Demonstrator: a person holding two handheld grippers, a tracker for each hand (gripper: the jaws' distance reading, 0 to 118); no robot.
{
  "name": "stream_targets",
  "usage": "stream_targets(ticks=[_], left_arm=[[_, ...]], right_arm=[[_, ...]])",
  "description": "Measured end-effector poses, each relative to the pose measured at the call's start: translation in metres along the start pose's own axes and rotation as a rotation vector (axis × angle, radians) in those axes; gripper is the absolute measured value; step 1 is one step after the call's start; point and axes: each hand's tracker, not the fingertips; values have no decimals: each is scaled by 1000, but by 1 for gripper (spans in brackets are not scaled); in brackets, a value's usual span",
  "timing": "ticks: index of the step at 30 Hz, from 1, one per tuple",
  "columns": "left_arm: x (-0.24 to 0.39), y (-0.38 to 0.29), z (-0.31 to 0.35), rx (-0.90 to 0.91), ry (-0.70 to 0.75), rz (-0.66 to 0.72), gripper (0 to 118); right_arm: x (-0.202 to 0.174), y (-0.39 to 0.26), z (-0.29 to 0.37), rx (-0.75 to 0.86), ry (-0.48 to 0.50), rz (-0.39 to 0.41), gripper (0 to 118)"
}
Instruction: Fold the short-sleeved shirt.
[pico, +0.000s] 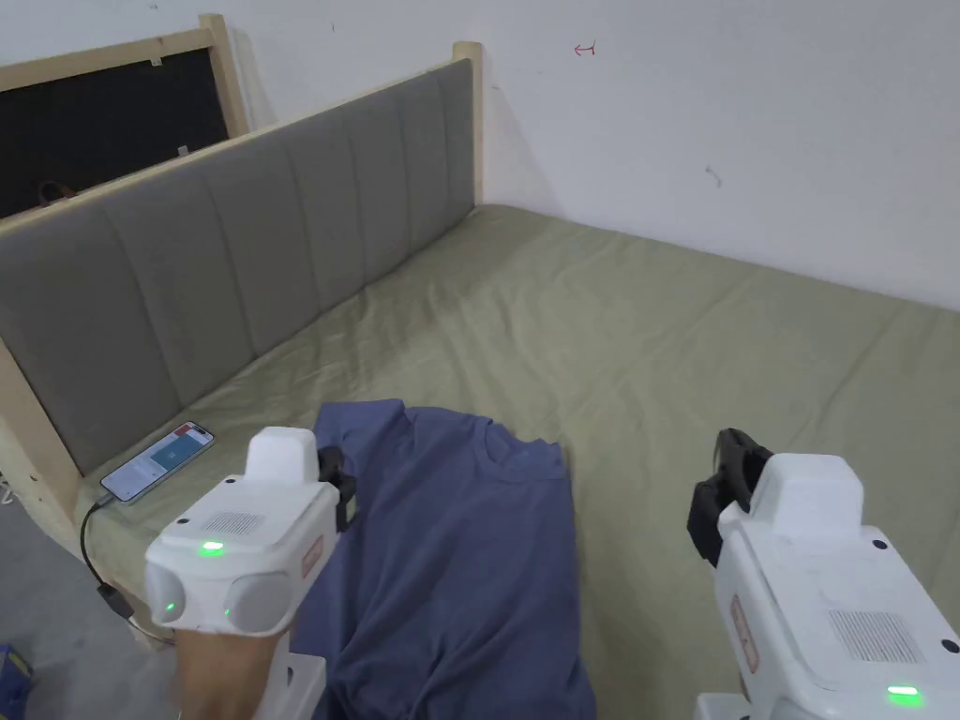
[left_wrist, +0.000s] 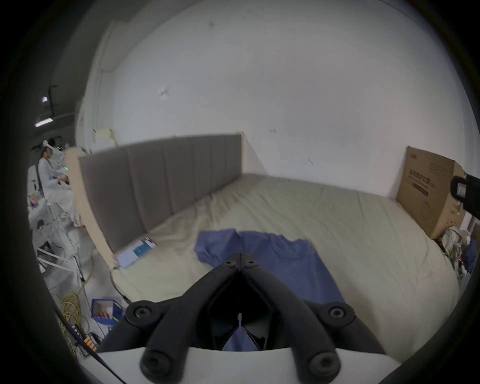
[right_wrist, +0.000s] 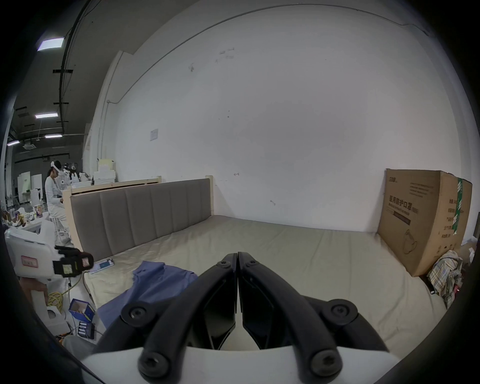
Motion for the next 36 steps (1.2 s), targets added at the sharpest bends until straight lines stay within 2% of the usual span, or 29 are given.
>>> stream_targets(ticks=[4, 5, 6, 7, 8, 9, 10, 11, 16, 18, 19, 21, 23, 24, 25, 26, 27, 29, 33, 36], left_arm=[[17, -7, -51, -150, -66, -25, 0], [20, -9, -64, -201, -89, -42, 6], [24, -12, -74, -227, -104, -48, 18], [28, -17, -86, -264, -103, -54, 40], [31, -20, -98, -315, -106, -53, 78], [34, -25, -108, -354, -102, -56, 101], [37, -30, -120, -413, -90, -58, 114], [39, -35, -129, -459, -74, -60, 115], [42, -62, -157, -561, -17, -69, 115], [28, -85, -187, -611, 7, -53, 113], [27, -91, -191, -634, 3, -47, 107], [24, -104, -197, -655, -26, -35, 84], [24, -99, -196, -614, -15, -38, 80], [24, -95, -196, -627, -39, -33, 70], [27, -93, -192, -621, -77, -36, 49], [29, -90, -192, -605, -65, -58, 19], [30, -89, -192, -595, -39, -98, 3], [28, -84, -185, -597, -55, -80, 0], [22, -56, -151, -491, -102, 51, 0], [30, -28, -123, -425, -176, 13, 0]], right_arm=[[17, -3, -2, -17, -45, 11, 0], [21, -4, -2, -21, -56, 12, 0], [25, -5, -2, -26, -69, 14, 0], [29, -6, -3, -31, -81, 14, 0], [33, -8, -4, -36, -93, 14, 0], [36, -10, -4, -43, -102, 14, 0], [40, -11, -5, -51, -111, 14, 0], [43, -14, -6, -60, -121, 17, 0], [57, -24, -7, -98, -153, 20, 0], [61, -28, -7, -108, -163, 20, 0], [63, -30, -7, -115, -168, 20, 0], [67, -33, -7, -128, -178, 22, 0], [71, -35, -6, -139, -183, 19, 0], [72, -36, -5, -141, -185, 17, 0], [73, -36, -5, -144, -186, 15, 0], [74, -36, -5, -146, -186, 14, 0], [74, -36, -4, -147, -187, 14, 0], [76, -34, 0, -145, -185, 11, 0], [80, -28, 11, -123, -187, 5, 0], [86, -23, 19, -105, -197, -2, 0]])
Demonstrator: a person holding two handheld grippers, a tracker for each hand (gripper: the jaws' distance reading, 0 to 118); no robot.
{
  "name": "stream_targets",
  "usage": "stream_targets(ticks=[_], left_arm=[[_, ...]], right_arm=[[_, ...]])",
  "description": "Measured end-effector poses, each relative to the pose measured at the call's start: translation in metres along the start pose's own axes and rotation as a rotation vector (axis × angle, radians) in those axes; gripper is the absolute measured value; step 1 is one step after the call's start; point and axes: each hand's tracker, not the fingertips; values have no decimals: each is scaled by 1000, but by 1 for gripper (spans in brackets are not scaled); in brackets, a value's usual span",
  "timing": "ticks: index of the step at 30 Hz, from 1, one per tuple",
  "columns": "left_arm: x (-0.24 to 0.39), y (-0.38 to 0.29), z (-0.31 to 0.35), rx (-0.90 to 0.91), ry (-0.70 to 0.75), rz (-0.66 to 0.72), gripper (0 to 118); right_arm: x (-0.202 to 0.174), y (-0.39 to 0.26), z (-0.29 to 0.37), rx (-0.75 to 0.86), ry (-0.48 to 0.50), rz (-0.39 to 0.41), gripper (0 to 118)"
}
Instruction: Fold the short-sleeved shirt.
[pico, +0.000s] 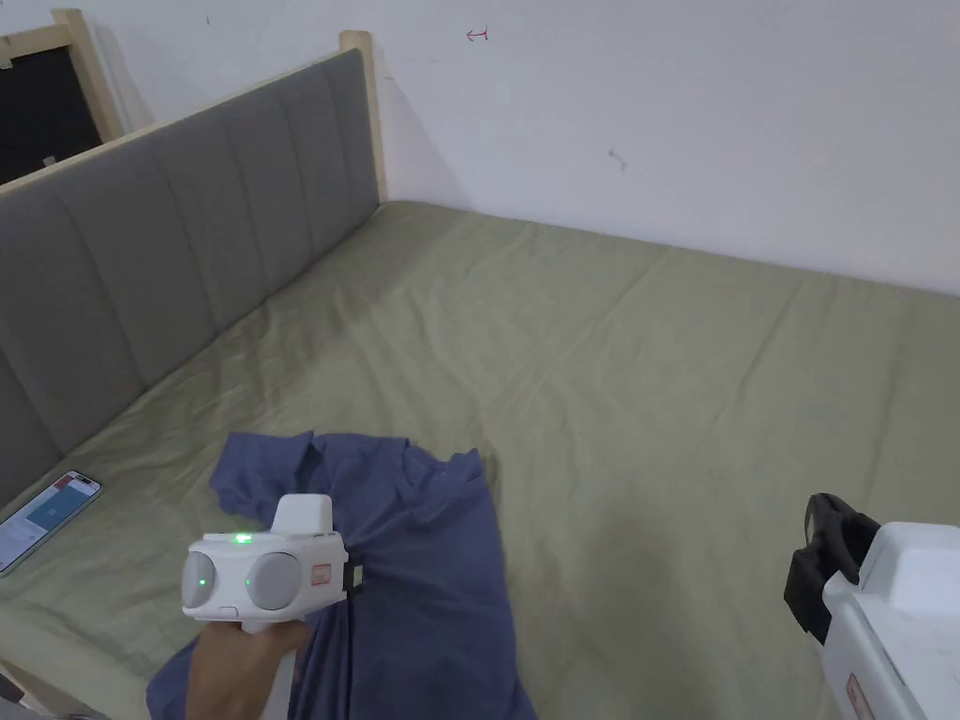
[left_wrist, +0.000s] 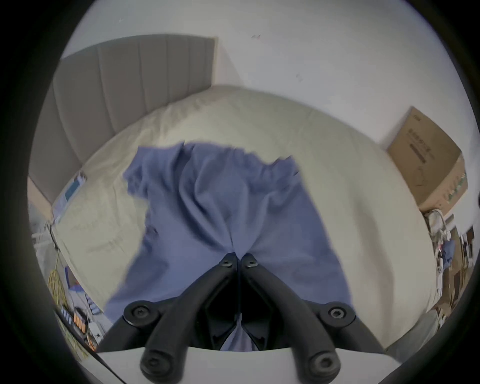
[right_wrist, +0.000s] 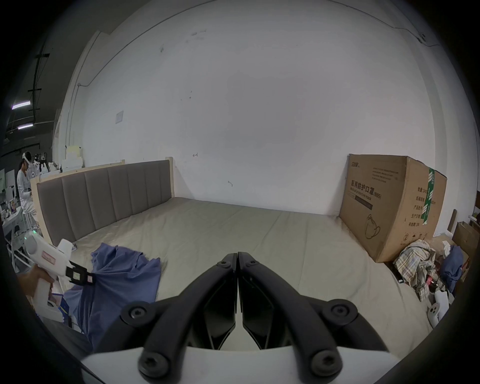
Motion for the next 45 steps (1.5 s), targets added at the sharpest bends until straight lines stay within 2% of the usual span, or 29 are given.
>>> stream_targets(ticks=[4, 12, 16, 20, 28, 35, 39, 45], left_arm=[[42, 25, 54, 87, -69, -97, 0], [115, 90, 111, 269, -287, -187, 0], [168, 115, 130, 332, -376, -291, 0], [214, 131, 135, 356, -469, -336, 0], [309, 122, 128, 320, -642, -430, 0], [368, 81, 116, 252, -821, -530, 0], [379, 55, 95, 178, -818, -586, 0], [367, 8, 31, -33, -666, -614, 0]], right_arm=[[10, 4, 10, 24, -17, -16, 0], [39, 11, 38, 70, -68, -46, 0], [58, 15, 54, 96, -113, -54, 0], [79, 17, 70, 119, -168, -64, 0], [119, 14, 103, 134, -283, -55, 0], [149, 5, 121, 119, -369, -65, 0], [157, -2, 124, 105, -391, -72, 0], [158, -11, 120, 84, -388, -86, 0]])
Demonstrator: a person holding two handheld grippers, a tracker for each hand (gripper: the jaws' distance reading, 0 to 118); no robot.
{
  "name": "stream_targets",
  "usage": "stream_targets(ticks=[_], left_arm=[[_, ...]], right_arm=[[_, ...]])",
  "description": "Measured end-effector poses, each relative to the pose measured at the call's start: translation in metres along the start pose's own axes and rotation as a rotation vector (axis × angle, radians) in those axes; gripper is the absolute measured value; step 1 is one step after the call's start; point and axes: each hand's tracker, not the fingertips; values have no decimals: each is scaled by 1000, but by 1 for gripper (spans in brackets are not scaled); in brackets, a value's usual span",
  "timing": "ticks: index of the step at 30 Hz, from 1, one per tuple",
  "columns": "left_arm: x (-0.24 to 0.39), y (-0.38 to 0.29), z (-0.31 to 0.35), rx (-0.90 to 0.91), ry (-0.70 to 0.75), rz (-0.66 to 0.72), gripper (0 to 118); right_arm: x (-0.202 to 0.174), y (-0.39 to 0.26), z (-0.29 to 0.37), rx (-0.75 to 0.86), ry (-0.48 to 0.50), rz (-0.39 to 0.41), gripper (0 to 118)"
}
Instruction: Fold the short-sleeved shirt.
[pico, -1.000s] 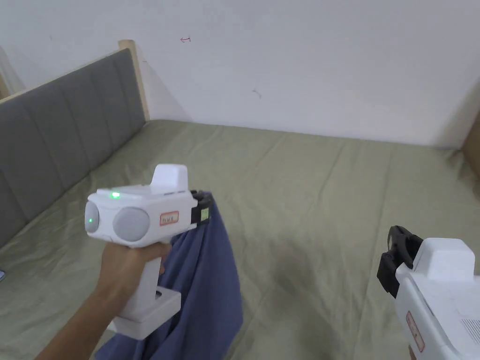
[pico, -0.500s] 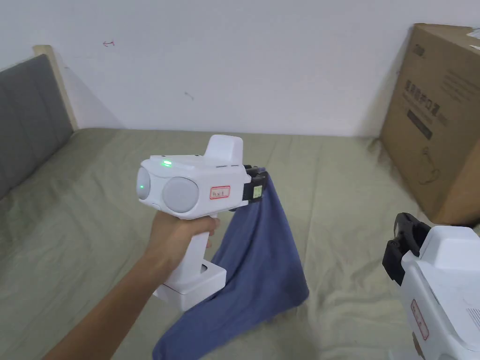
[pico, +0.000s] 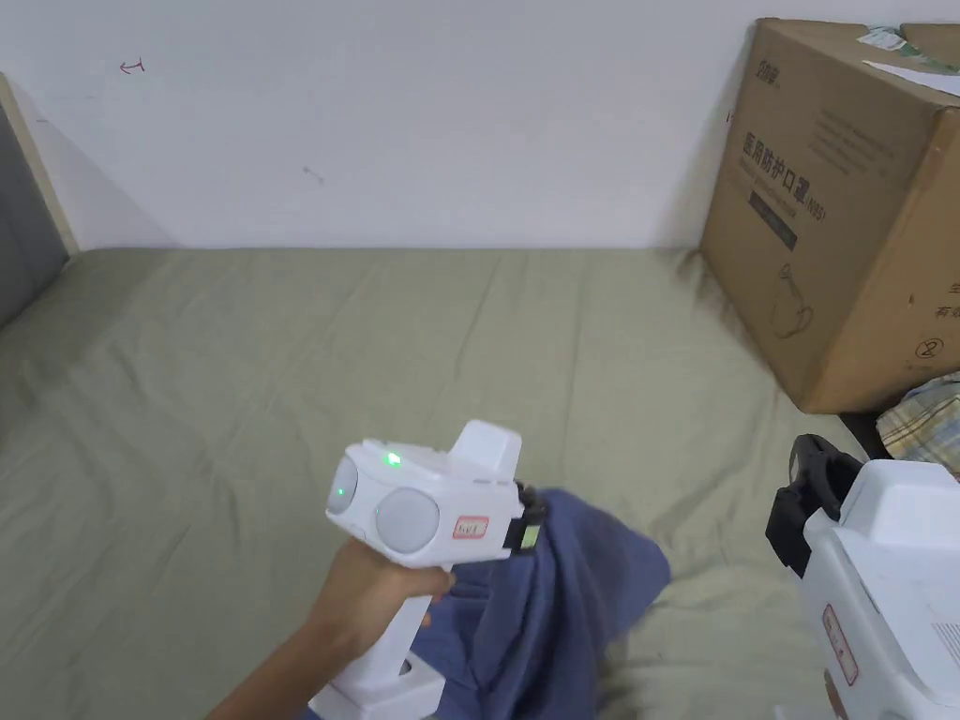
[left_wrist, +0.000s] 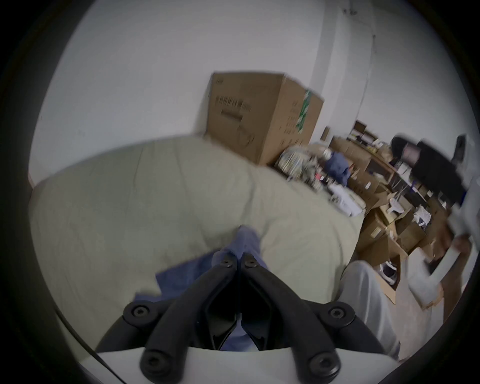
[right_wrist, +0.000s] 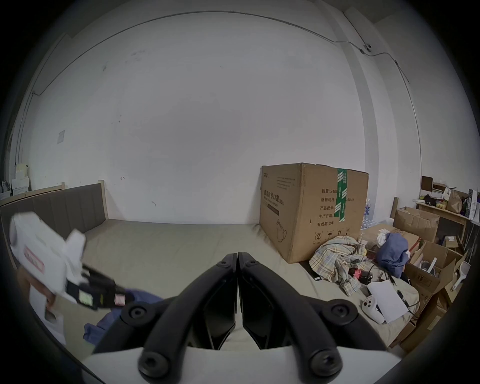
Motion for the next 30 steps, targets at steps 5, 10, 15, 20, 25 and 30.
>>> stream_targets(ticks=[5, 10, 15, 20, 25, 30], left_arm=[[-19, -50, -50, -187, 77, 55, 0], [-23, -86, -95, -306, 153, 81, 0], [-21, -93, -105, -331, 194, 100, 0], [-17, -74, -66, -201, 238, 170, 76], [-8, -41, 13, 134, 270, 155, 108], [1, -22, 88, 435, 410, 103, 109]], right_arm=[[-6, -8, -6, -24, 18, 0, 0], [-11, -14, -9, -47, 33, -6, 0], [-12, -17, -7, -63, 40, -2, 0], [-12, -12, -3, -60, 42, 4, 0], [-16, 0, 1, -30, 44, 10, 0], [-20, 11, 3, -2, 53, 4, 0]])
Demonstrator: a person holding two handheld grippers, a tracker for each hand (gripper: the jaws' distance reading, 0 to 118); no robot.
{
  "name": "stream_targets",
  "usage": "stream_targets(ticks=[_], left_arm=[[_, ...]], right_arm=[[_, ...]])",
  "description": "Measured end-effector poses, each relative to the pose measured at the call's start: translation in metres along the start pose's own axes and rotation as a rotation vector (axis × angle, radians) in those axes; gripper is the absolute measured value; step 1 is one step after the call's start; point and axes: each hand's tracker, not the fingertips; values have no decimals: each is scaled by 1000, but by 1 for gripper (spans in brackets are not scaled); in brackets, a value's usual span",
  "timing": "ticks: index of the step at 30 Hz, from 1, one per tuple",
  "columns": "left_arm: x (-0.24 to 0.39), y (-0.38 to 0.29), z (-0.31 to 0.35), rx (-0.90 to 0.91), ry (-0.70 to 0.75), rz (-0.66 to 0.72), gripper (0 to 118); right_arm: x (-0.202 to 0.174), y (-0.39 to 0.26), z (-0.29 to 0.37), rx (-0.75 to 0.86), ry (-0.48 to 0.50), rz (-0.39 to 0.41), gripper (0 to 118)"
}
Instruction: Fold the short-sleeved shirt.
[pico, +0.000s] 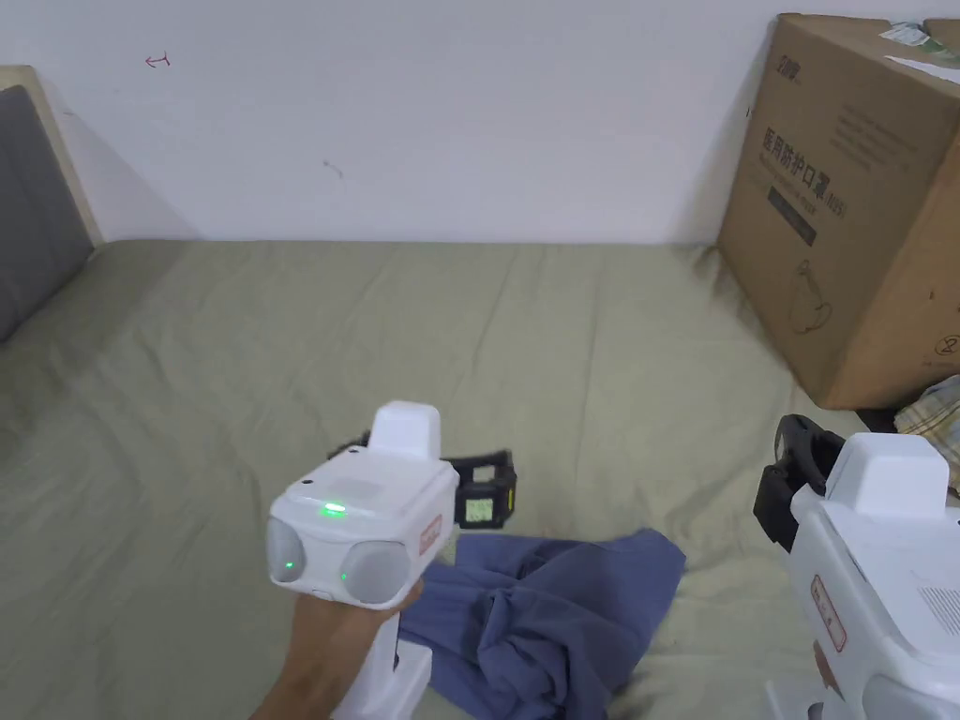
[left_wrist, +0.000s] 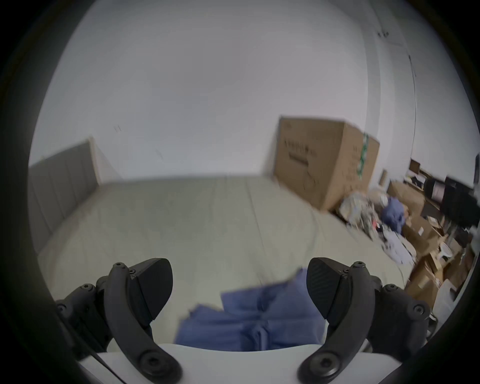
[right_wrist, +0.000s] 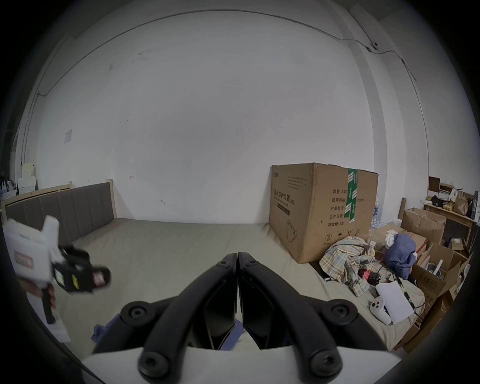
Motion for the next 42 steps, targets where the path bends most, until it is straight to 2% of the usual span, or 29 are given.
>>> stream_targets(ticks=[6, 9, 10, 12, 13, 14, 15, 16, 23, 26, 34, 40, 41, 42], left_arm=[[-24, 20, 37, 173, 149, -77, 108], [-33, 16, 49, 232, 192, -118, 96], [-35, 15, 50, 235, 209, -133, 88], [-39, 13, 54, 243, 249, -143, 60], [-41, 12, 55, 243, 254, -135, 43], [-44, 11, 54, 241, 253, -128, 21], [-47, 10, 54, 238, 252, -115, 6], [-49, 9, 54, 227, 252, -103, 0], [-58, 2, 45, 137, 248, -85, 0], [-69, -6, 35, 2, 237, -30, 0], [-100, -77, 6, -355, 193, 123, 0], [-116, -139, -12, -481, 182, 190, 0], [-116, -144, -13, -495, 181, 197, 3], [-116, -152, -17, -544, 162, 209, 12]], right_arm=[[-7, 8, 1, 29, 17, -3, 0], [-10, 11, 1, 39, 26, -2, 0], [-11, 12, 1, 41, 29, -1, 0], [-13, 13, 1, 46, 32, 0, 0], [-14, 14, 1, 48, 34, 0, 0], [-15, 14, 1, 49, 38, 0, 0], [-16, 14, 1, 50, 40, 1, 0], [-17, 15, 1, 51, 42, 3, 0], [-21, 14, -2, 46, 54, 6, 0], [-21, 11, -4, 39, 56, 5, 0], [-20, -3, -14, -5, 57, 10, 0], [-21, -14, -22, -39, 61, 13, 0], [-21, -16, -23, -43, 62, 13, 0], [-21, -17, -25, -50, 63, 12, 0]])
